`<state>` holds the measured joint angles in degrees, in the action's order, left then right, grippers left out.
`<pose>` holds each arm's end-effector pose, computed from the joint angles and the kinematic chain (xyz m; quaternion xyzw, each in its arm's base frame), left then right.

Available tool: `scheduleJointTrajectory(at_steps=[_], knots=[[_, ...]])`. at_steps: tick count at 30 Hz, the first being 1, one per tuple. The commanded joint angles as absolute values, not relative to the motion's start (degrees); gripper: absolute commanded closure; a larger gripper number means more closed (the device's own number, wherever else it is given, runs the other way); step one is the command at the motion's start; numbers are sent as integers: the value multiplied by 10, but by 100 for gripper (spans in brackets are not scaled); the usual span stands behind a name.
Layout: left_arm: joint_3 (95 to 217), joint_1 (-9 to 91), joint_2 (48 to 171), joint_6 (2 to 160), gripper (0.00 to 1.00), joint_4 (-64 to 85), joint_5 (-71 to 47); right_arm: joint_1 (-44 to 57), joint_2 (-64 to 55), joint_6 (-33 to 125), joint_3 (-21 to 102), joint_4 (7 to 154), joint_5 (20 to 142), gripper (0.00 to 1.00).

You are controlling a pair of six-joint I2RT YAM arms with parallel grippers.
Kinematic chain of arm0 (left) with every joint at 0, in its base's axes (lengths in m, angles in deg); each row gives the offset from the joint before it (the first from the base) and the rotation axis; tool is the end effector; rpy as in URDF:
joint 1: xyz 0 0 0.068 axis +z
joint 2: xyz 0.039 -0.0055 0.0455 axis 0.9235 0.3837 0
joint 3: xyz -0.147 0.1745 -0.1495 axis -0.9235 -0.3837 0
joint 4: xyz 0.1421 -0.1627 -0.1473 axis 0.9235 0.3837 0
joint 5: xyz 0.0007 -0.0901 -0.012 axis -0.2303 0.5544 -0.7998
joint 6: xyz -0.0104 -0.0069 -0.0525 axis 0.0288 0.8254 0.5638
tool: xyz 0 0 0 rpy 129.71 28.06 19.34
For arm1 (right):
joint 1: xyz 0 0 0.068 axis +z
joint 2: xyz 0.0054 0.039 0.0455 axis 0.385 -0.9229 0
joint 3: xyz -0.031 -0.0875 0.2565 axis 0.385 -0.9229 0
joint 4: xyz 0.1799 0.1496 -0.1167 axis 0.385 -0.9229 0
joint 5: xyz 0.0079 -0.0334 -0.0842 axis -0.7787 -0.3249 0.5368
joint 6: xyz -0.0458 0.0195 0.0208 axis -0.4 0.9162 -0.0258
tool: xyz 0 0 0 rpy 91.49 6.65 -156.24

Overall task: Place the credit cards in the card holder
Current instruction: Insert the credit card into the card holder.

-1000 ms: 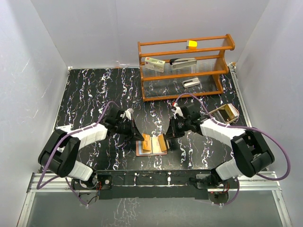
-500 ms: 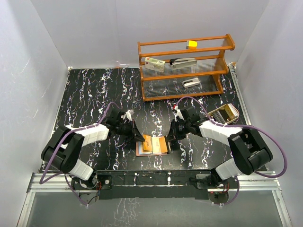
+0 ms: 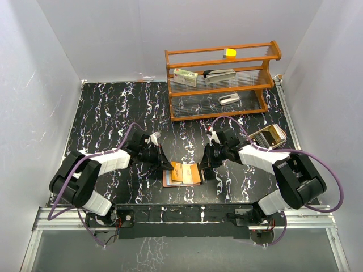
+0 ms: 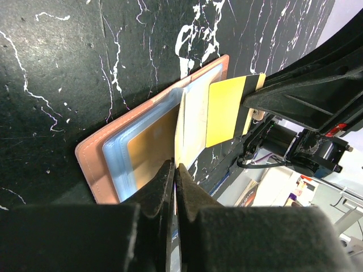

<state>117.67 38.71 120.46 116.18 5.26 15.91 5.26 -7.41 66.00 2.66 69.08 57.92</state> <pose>0.2280 -0.1489 0.1471 -0.0184 0.8863 -0.4484 0.1147 0.2212 0.1375 0.1521 -0.0802 0.9274 0.3452 0.1195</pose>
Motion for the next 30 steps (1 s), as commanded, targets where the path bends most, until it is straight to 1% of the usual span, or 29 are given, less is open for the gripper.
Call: scheduleJointTrajectory(at_steps=[1,16,30], knots=[[1170,384,1202,1157,100,52,168,54,-71,642,18,700,606,100],[1180,384,1174,1164,100,59,195,55,-69,640,21,697,608,100],[1165,384,1227,1176,100,27,199,54,-68,642,20,698,607,100]])
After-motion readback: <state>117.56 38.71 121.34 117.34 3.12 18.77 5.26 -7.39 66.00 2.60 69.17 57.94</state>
